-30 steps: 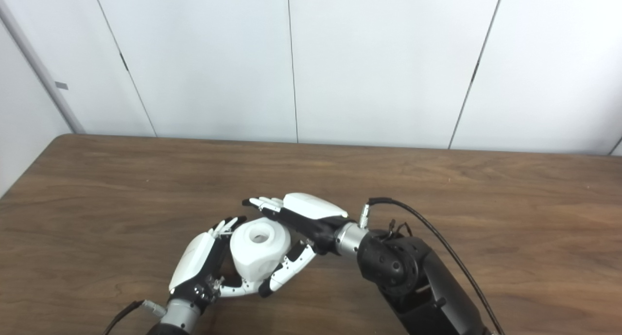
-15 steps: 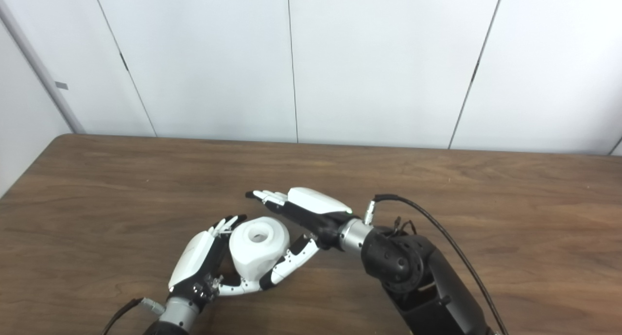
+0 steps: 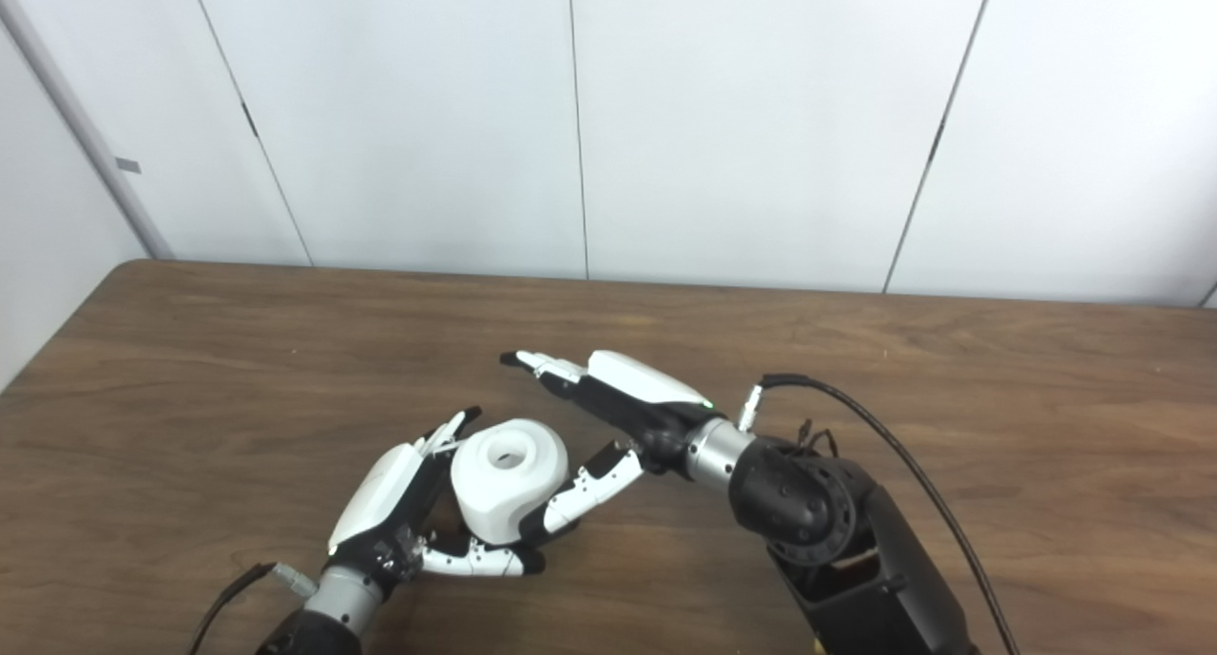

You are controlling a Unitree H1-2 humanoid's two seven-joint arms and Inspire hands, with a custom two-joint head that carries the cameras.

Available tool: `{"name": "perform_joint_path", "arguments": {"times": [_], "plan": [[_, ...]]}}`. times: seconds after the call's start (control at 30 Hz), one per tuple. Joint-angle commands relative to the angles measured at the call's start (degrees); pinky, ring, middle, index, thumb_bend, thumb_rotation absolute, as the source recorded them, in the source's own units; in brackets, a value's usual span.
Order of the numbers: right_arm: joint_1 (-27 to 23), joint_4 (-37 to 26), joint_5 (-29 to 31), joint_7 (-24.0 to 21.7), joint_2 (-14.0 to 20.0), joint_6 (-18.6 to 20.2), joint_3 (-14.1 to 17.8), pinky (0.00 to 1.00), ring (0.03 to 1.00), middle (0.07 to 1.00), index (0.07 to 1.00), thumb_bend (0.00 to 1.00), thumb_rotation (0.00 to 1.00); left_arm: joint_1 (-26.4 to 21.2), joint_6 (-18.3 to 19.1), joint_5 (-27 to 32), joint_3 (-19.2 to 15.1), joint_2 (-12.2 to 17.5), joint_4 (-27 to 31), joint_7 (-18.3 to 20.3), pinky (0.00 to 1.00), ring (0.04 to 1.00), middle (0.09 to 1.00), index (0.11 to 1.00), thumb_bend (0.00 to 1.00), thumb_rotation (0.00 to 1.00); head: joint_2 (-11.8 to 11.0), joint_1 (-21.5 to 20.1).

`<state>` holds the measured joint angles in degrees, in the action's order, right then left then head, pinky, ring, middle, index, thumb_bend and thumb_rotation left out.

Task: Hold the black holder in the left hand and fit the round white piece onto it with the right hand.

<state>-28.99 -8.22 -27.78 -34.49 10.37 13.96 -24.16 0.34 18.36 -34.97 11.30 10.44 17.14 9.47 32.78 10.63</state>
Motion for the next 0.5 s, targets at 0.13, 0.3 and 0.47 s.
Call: {"name": "perform_joint_path", "arguments": {"times": [0.13,0.3,0.47], "plan": [[-0.7,-2.1,2.1,1.6,1.0,-0.6,1.9,1.0,1.0,1.0,1.0,1.0,0.47,0.2,5.3,3.0,0.4,1.4,0.9,5.3,1.0,1.0,1.0,0.863,1.0,0.16,0.0,-0.4],[0.6,-2.8,2.7,1.5,2.3,0.4,2.9,1.0,1.0,1.0,1.0,1.0,0.45,0.0,5.7,3.6,0.6,2.3,0.7,6.0,1.0,1.0,1.0,0.897,1.0,0.13,-0.2,-0.9],[2.0,-4.0,4.0,1.3,4.2,2.1,4.7,1.0,1.0,1.0,1.0,1.0,0.45,-0.1,5.8,4.6,0.5,3.3,0.3,6.5,1.0,1.0,1.0,0.908,1.0,0.12,-0.4,-1.6]]}}
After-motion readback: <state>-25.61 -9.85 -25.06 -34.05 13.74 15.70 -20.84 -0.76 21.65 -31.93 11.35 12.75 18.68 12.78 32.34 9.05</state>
